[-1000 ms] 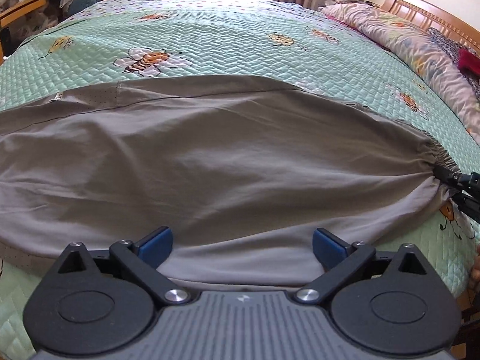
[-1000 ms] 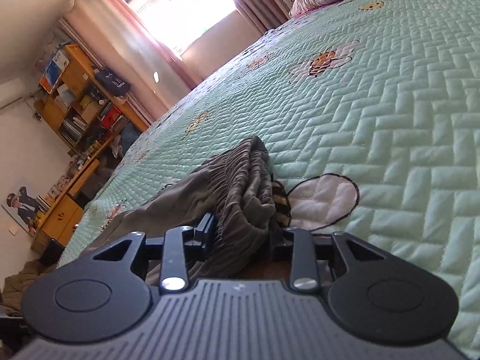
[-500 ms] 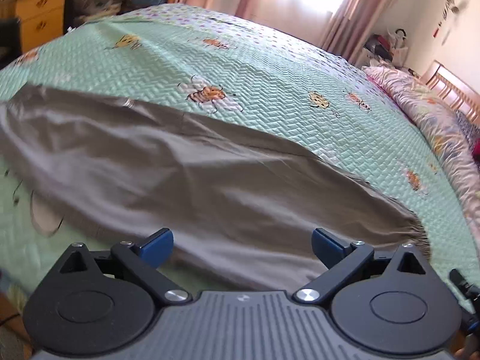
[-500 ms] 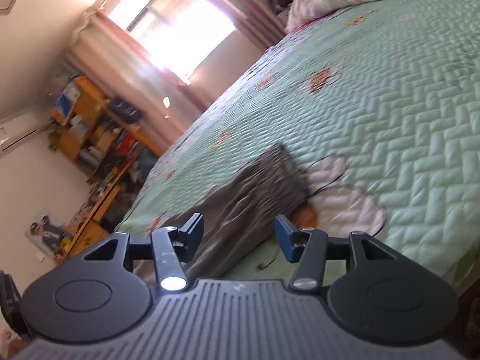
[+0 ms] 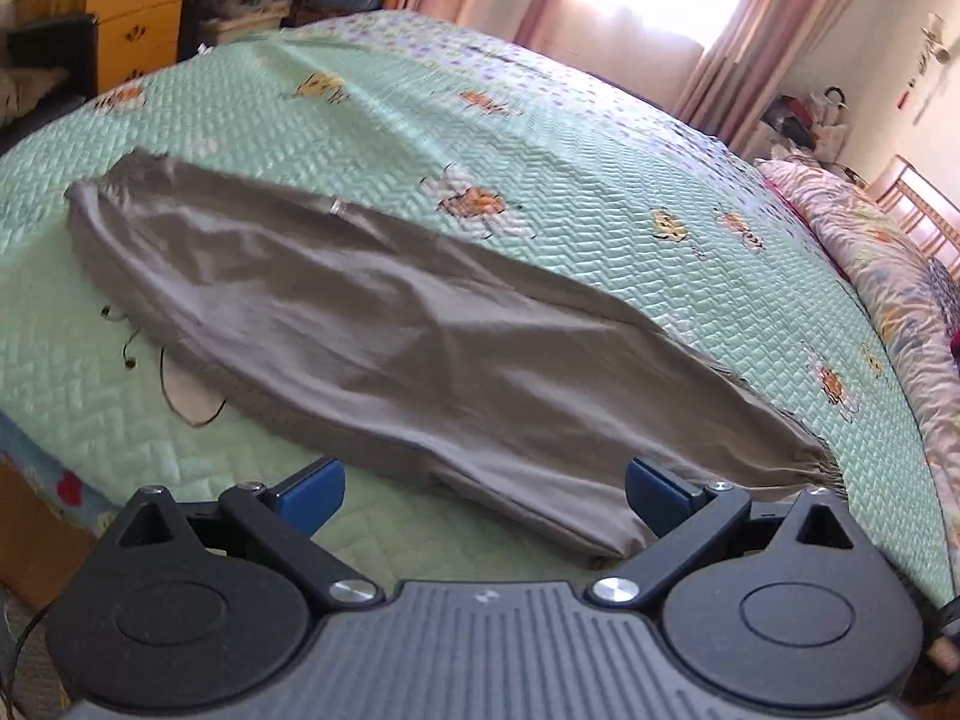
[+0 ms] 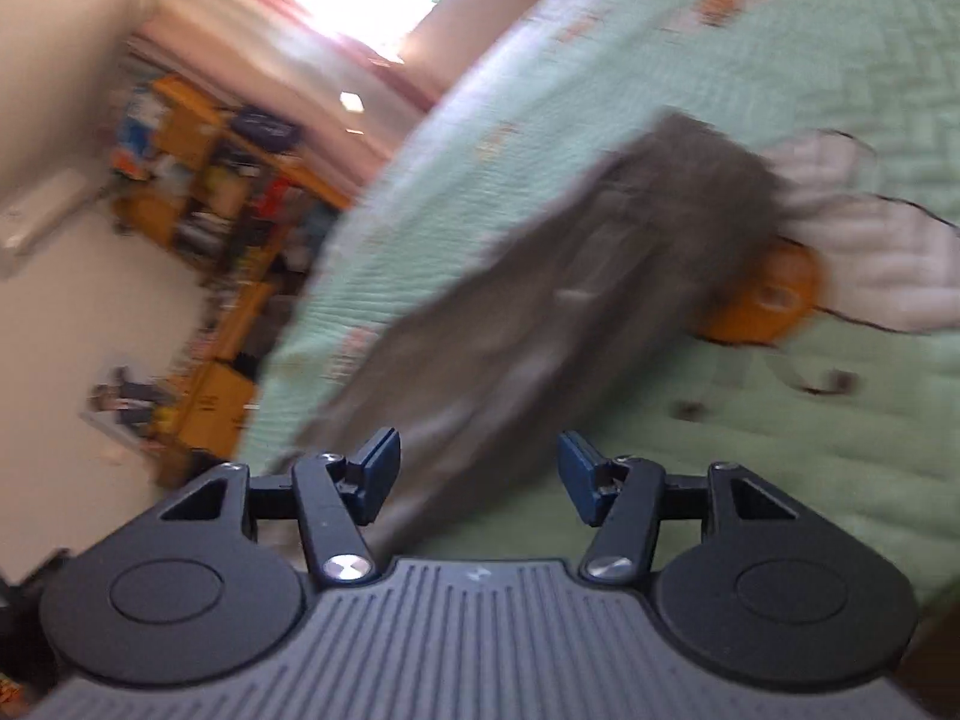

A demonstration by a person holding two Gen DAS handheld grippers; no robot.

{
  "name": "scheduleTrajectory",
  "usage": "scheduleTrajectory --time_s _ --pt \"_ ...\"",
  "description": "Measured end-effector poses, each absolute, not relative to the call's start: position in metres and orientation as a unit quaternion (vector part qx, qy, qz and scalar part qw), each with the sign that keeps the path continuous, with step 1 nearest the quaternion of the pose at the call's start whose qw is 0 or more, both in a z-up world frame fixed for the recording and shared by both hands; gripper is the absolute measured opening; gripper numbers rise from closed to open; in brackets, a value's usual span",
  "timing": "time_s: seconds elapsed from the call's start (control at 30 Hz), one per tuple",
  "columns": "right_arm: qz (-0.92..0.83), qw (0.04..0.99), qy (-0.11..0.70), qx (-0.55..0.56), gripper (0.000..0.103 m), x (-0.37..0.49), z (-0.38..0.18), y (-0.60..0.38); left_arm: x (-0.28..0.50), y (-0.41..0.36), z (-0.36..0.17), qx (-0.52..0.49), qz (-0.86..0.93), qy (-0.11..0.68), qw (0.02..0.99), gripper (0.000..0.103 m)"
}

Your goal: Fold clothes

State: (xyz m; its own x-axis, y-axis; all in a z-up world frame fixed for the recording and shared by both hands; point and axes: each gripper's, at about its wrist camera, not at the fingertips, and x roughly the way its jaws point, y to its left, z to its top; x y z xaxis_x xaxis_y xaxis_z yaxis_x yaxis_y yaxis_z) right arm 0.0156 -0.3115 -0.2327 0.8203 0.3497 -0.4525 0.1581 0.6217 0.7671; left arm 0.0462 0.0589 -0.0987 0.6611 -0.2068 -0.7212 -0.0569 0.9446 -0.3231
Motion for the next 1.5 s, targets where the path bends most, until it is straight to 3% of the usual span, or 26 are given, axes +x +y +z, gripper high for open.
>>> scheduleTrajectory --time_s 0.17,0.3,0.43,0.6,0.7,1.07,1.2,1.3,1.5 --pt "0.043 0.847 0.259 0.463 0.06 -0.008 -0.234 -0.343 0.051 0.085 -0.11 -0.177 -0.032 0.388 0.904 0.1" --pt "0.146 0.851 0.222 0.452 0.06 0.007 -0.21 -0.316 0.056 0.109 -0.118 -0.188 -0.018 0.363 0.912 0.099" --pt "0.247 0.848 0.243 0.401 0.06 0.041 -0.195 -0.254 0.057 0.136 -0.123 -0.194 -0.004 0.347 0.918 0.099" --pt "0.282 0.834 0.316 0.353 0.06 0.071 -0.222 -0.194 0.06 0.153 -0.132 -0.149 0.008 0.355 0.923 0.099" --pt "0.241 0.841 0.36 0.323 0.051 0.069 -0.241 -0.185 0.066 0.174 -0.135 -0.148 0.027 0.347 0.926 0.099" --pt "0.297 0.831 0.307 0.355 0.06 0.074 -0.215 -0.181 0.094 0.254 -0.143 -0.25 0.026 0.297 0.921 0.099" --pt "0.238 0.841 0.365 0.321 0.054 0.08 -0.244 -0.176 0.109 0.247 -0.144 -0.235 -0.002 0.298 0.925 0.099" --pt "0.243 0.837 0.36 0.333 0.054 0.075 -0.242 -0.182 0.126 0.232 -0.141 -0.193 -0.016 0.305 0.932 0.099" --pt "0.232 0.862 0.362 0.27 0.062 0.073 -0.208 -0.163 0.18 0.202 -0.158 -0.083 0.002 0.372 0.925 0.101"
